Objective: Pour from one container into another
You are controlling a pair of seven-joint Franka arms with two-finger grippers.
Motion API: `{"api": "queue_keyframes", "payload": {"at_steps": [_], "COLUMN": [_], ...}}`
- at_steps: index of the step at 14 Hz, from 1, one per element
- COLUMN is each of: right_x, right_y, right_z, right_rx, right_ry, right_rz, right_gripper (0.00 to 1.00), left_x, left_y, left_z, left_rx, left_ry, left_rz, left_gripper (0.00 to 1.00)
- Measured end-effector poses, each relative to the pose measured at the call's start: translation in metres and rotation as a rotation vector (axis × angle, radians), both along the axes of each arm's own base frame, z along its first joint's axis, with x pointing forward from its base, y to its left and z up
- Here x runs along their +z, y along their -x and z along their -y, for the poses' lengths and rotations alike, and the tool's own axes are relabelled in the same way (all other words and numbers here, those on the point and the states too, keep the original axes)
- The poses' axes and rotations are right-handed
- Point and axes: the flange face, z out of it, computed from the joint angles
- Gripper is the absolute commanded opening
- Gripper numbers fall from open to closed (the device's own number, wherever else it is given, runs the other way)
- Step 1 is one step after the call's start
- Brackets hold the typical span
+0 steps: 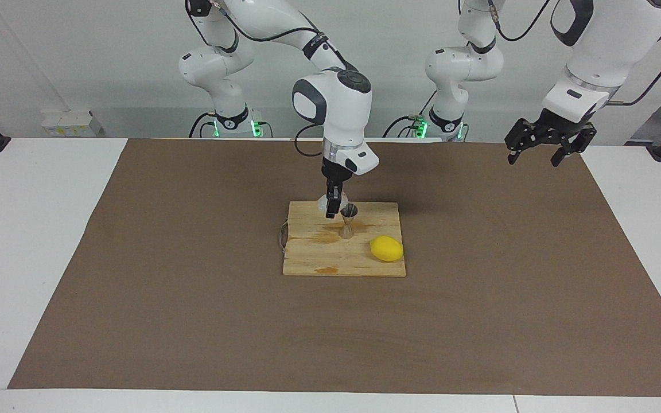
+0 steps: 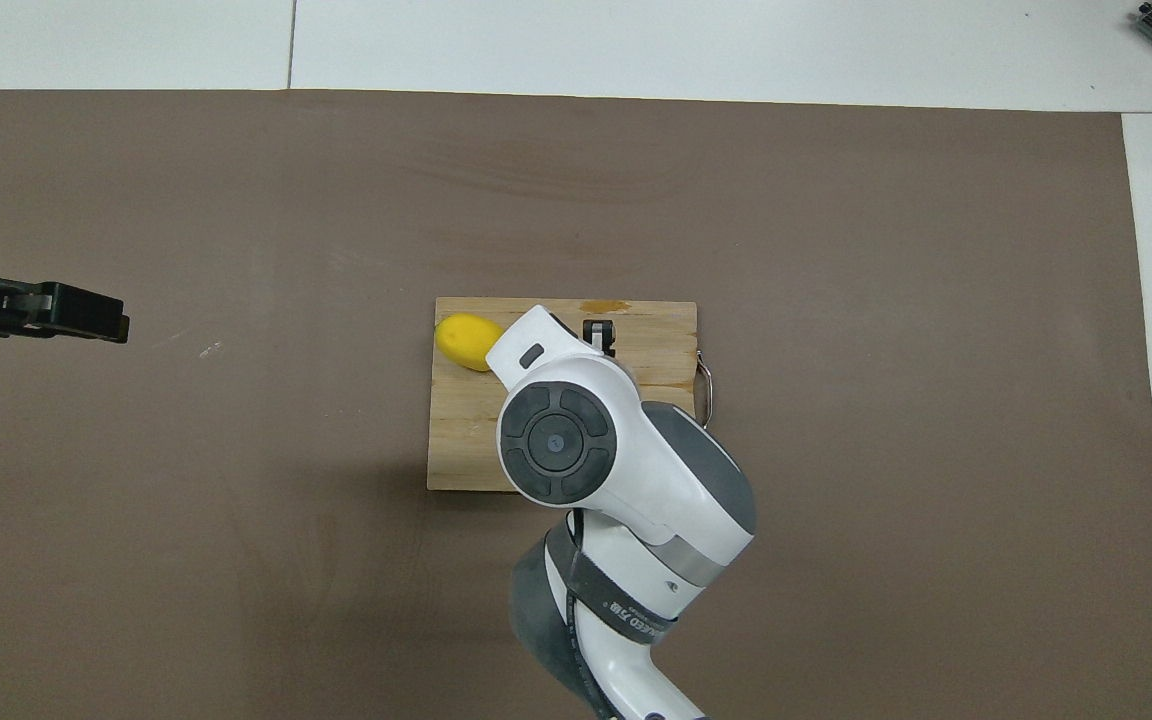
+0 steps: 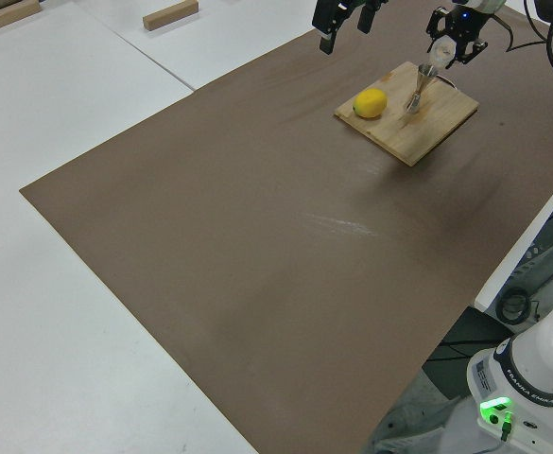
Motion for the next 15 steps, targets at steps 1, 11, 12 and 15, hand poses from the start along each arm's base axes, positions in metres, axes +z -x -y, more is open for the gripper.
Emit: {"api": "queue_keyframes", "payload": {"at_steps": [1, 11, 12, 15], "right_x": [-0.001, -0.004, -0.004, -0.004], "right_y": [0.000, 0.013, 0.013, 0.011], "right_z": [0.000, -0.017, -0.017, -0.019], "right_rx": [-0.003, 0.009, 0.010, 0.012], "right_ry": [0.004, 0.056, 0.061, 0.067], "right_rz": [-0.001, 0.021, 0.020, 0.026], "right_gripper": [0.60, 0.60, 0.60, 0.61], "left_x": [0.000, 0.000, 0.000, 0.000], "left_y": [0.000, 0.000, 0.000, 0.000], "left_z": [0.000, 0.000, 0.000, 0.000], "left_rx": [0.000, 0.000, 0.000, -0.001], "left_ry": [0.000, 0.000, 0.000, 0.000], "left_rz": [0.000, 0.001, 0.001, 0.001], "left_gripper": [1.00, 1.00, 1.00, 1.00]}}
